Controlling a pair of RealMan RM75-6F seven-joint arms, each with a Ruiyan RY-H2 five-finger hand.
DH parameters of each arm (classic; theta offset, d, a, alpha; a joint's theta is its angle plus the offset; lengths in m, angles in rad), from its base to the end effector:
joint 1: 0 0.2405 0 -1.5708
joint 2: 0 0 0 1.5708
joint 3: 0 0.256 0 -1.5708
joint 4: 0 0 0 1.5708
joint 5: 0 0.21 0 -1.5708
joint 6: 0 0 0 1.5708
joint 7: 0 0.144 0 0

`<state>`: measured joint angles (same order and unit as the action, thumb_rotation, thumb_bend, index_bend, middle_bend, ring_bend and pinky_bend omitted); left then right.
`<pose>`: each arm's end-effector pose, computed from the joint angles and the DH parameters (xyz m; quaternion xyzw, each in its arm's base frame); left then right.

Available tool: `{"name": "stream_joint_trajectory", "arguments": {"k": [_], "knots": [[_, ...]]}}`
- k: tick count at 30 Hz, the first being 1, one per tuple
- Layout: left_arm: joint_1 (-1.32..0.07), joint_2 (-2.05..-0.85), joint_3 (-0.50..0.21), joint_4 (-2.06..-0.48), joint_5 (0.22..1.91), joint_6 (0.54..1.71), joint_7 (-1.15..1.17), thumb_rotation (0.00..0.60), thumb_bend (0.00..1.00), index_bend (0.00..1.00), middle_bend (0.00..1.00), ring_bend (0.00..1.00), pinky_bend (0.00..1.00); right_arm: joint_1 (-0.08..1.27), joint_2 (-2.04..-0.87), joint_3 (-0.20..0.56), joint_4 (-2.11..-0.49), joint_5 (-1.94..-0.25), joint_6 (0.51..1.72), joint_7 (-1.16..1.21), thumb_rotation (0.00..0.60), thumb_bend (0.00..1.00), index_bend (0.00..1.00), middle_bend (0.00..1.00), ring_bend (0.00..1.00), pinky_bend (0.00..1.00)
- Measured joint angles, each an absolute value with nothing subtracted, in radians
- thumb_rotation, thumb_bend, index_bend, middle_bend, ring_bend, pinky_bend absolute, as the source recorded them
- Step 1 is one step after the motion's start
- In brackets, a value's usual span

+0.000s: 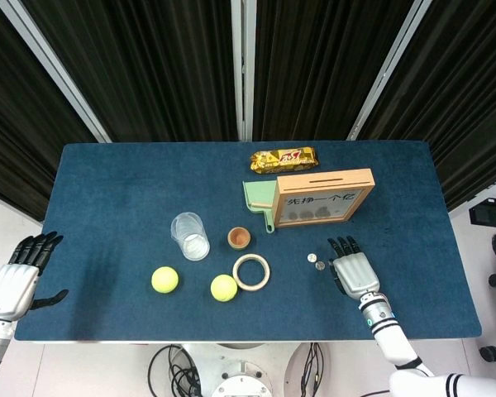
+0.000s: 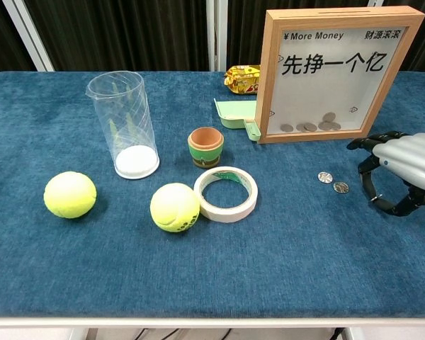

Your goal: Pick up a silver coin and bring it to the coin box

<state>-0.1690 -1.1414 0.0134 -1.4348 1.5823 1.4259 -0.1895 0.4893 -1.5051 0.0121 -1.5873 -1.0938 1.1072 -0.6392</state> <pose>-0.3273 0.1973 0.1496 -0.6449 -0.3927 -0.3926 0.5252 -0.2341 -0.2581 -0.0124 0.7588 -0.3642 0.2311 0.4881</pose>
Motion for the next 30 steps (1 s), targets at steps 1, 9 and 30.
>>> {"name": "stream_joint_trajectory", "arguments": {"k": [1,9,30], "knots": [[-0.169,-1.141,0.013,-1.435,1.582,1.426,-0.189,0.6,0.15,0.05,0.02,0.0,0.0,0.488,-1.501,0.013,-1.593,-1.1,1.112,-0.635,0.6,0.38,0.62,0.08,0.0,0.0],[-0.17,-1.136,0.014,-1.448,1.587,1.428,-0.181,0.6,0.15,0.05,0.02,0.0,0.0,0.467,-1.43,0.015,-1.706,-1.227,1.201,-0.599,0.6,0.38,0.64,0.08,0.0,0.0],[-0.169,-1.127,0.016,-1.467,1.609,1.45,-0.175,0.6,0.15,0.05,0.02,0.0,0.0,0.492,-1.102,0.209,-2.122,-1.317,1.319,-0.565,0.6,0.39,0.67,0.08,0.0,0.0]]}}
